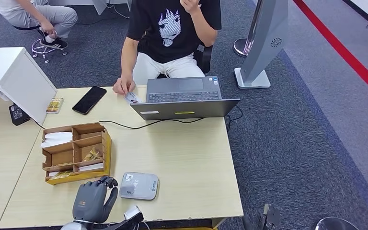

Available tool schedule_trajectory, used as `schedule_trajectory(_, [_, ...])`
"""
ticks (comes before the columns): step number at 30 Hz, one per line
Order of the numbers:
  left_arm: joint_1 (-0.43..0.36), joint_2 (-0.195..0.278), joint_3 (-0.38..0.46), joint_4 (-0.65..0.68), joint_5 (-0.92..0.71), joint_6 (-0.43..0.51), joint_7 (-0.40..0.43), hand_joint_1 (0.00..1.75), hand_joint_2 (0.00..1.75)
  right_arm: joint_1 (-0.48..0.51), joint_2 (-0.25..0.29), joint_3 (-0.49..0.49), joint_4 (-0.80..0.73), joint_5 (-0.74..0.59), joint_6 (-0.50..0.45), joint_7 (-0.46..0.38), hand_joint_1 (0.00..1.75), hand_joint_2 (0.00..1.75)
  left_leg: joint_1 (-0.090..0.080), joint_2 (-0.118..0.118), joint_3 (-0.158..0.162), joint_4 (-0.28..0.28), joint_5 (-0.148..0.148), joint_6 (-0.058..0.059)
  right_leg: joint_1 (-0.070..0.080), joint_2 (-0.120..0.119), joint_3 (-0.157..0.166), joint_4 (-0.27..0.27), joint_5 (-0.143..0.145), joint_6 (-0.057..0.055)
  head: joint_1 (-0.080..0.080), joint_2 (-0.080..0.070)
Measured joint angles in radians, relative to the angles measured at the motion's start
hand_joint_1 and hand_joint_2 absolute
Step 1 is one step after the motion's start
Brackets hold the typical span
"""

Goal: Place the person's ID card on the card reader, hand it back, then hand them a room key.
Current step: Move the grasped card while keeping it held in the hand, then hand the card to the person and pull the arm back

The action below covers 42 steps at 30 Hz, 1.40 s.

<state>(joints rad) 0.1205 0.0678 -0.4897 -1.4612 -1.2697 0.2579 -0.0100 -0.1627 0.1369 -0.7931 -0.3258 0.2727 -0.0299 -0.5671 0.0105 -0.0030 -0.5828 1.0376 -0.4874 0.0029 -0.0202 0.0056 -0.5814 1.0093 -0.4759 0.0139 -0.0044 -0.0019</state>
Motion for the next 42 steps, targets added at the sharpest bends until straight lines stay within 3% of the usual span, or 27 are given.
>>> schedule_trajectory(6, [-0.020,0.000,-0.004,0.036,-0.029,0.030,0.016,1.75,1.75,-0.001,0.000,0.001,0.000,0.000,-0.005,0.000,0.00,1.75,0.000,0.000,0.000,0.000,0.000,0.000,0.000,-0.001,0.000,0.000,0.000,0.000,0.000,0.000])
schedule_trajectory(16, [-0.077,0.009,0.005,-0.070,-0.096,0.008,-0.001,1.75,1.75,0.000,0.000,0.009,0.000,0.001,-0.007,-0.001,0.00,1.75,0.000,-0.001,0.000,0.000,0.001,0.000,0.000,-0.001,0.000,0.000,0.000,0.000,0.000,0.000])
schedule_trajectory(25, [-0.230,0.056,0.071,-0.173,-0.078,-0.063,0.028,1.75,1.75,0.000,0.000,0.031,0.000,0.008,-0.006,-0.001,0.00,1.75,0.000,-0.001,0.000,0.000,0.002,-0.001,0.000,-0.002,0.001,0.001,0.001,0.000,0.000,0.000])
schedule_trajectory(34, [-0.403,0.110,0.162,-0.134,-0.088,-0.141,0.089,1.75,1.75,-0.010,0.000,0.073,0.001,0.036,-0.006,0.023,0.00,1.75,0.000,-0.002,0.000,0.000,0.003,-0.001,0.000,-0.002,0.001,0.001,0.001,0.000,0.000,0.000])
schedule_trajectory(42, [-0.442,0.127,0.223,-0.059,-0.051,-0.128,0.092,1.75,1.75,-0.018,0.000,0.101,0.002,0.036,-0.006,0.031,0.00,1.75,0.000,-0.001,0.000,0.000,0.004,-0.001,0.000,-0.002,0.001,0.001,0.002,-0.001,0.000,0.000])
